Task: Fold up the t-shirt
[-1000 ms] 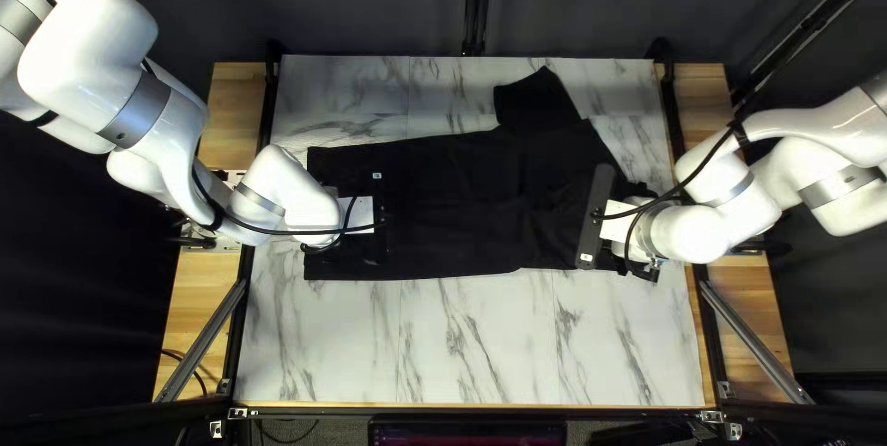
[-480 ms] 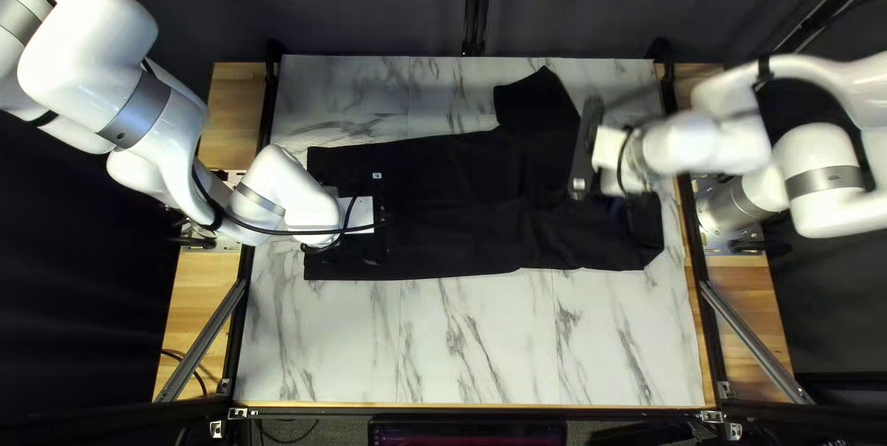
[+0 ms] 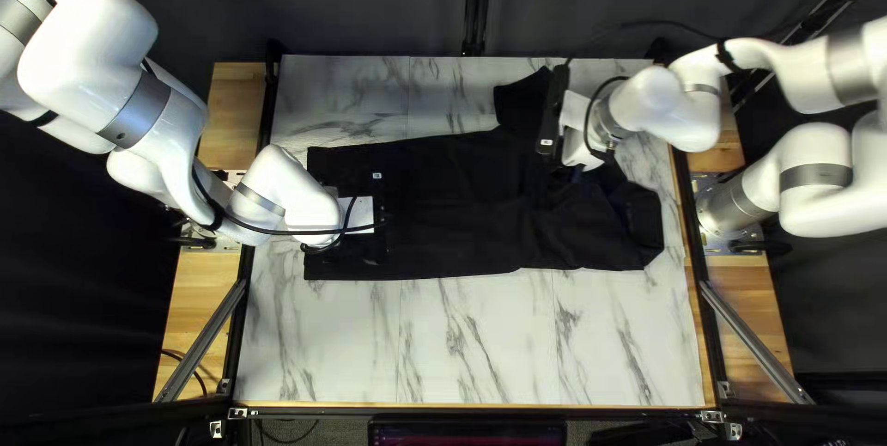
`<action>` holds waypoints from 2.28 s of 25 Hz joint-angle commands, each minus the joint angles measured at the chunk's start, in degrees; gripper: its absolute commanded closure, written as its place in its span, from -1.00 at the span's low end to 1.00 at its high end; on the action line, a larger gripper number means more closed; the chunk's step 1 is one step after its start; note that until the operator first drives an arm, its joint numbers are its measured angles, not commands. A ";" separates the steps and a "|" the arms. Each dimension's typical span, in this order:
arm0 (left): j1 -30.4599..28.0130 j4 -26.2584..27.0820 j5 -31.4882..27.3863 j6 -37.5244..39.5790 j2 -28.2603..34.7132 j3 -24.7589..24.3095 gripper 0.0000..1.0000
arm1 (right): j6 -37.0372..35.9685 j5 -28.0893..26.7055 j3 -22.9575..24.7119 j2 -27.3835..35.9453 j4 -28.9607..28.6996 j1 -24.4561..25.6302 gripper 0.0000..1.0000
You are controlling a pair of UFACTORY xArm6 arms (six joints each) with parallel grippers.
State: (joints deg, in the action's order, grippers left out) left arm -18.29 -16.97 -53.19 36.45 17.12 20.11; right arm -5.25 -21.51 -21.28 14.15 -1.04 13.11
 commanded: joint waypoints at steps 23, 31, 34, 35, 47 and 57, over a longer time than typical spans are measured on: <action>0.00 0.00 0.00 0.00 0.00 0.00 -1.00 | -19.63 -5.52 -8.93 -14.33 -11.73 1.49 -0.82; 0.00 0.00 0.00 0.00 0.00 0.00 -1.00 | -18.34 -7.83 -11.01 -16.24 -11.76 1.63 -0.09; 0.00 0.00 0.00 0.00 0.00 0.00 -1.00 | -18.32 -8.44 -11.78 -16.86 -12.14 1.52 0.19; 0.00 0.00 0.00 0.00 0.00 0.00 -1.00 | -18.30 -8.80 -12.17 -17.20 -12.15 1.49 0.33; 0.00 0.00 0.00 0.00 0.00 0.00 -1.00 | -7.94 -15.35 -12.26 -9.58 -5.53 -3.41 1.00; 0.00 0.00 0.00 0.00 0.00 0.00 -1.00 | 12.38 -24.98 -24.41 -14.62 3.89 -17.83 1.00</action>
State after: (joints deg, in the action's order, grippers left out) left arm -18.29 -16.97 -53.19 36.45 17.12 20.11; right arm 1.61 -44.09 -41.53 2.82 0.78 -0.82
